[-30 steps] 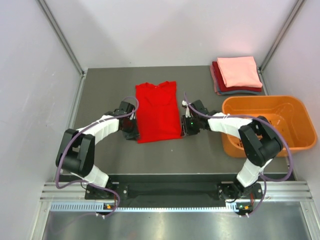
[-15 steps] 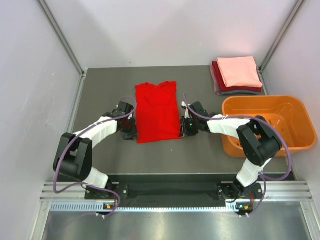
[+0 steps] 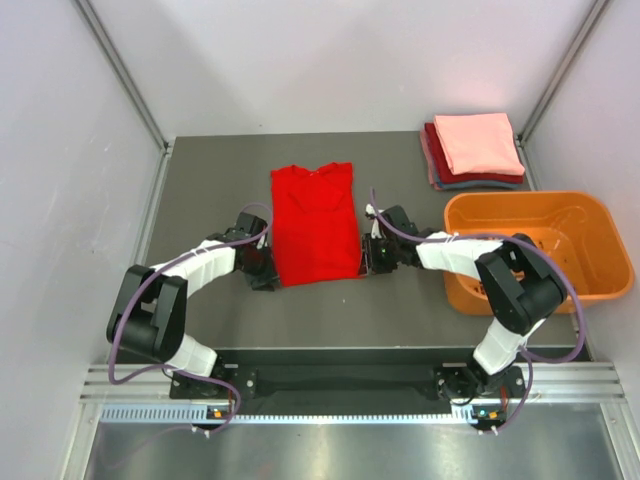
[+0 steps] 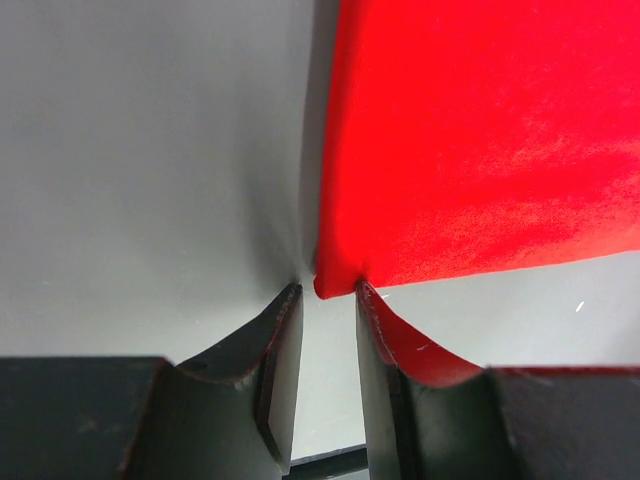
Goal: Fold and stack the t-shirts
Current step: Fold the tshirt
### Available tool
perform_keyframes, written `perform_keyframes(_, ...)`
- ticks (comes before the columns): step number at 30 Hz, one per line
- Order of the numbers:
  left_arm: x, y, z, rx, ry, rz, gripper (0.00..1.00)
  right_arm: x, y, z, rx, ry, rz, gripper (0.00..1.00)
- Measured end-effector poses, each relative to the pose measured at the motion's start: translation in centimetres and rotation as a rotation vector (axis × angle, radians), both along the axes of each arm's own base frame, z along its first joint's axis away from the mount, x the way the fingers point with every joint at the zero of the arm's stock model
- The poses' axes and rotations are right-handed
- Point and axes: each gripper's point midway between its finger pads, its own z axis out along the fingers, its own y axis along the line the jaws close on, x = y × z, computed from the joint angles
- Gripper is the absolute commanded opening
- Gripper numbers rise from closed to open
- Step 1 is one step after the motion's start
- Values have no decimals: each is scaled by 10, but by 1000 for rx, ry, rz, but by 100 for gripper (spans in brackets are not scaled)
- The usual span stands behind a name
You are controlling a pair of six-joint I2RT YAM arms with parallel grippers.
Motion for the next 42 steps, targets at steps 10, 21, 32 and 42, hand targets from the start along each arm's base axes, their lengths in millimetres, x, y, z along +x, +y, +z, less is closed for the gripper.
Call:
perform_keyframes(10,5,-1,0,-7,-18,15,5,-1,0,-1,10,-3,-11,15)
perform_keyframes(21,2,-2,18,-7,-82,24,0,-21,-17,-1,-11,7,-27,0)
perform_keyframes(32,-47,-28,84,-37,-231,-76,0,-80,-49,42,13,-75,-24,0)
perform_keyframes(42,-39,-28,111,16,-259,-57,0,-76,-55,90,2,-154,-56,0)
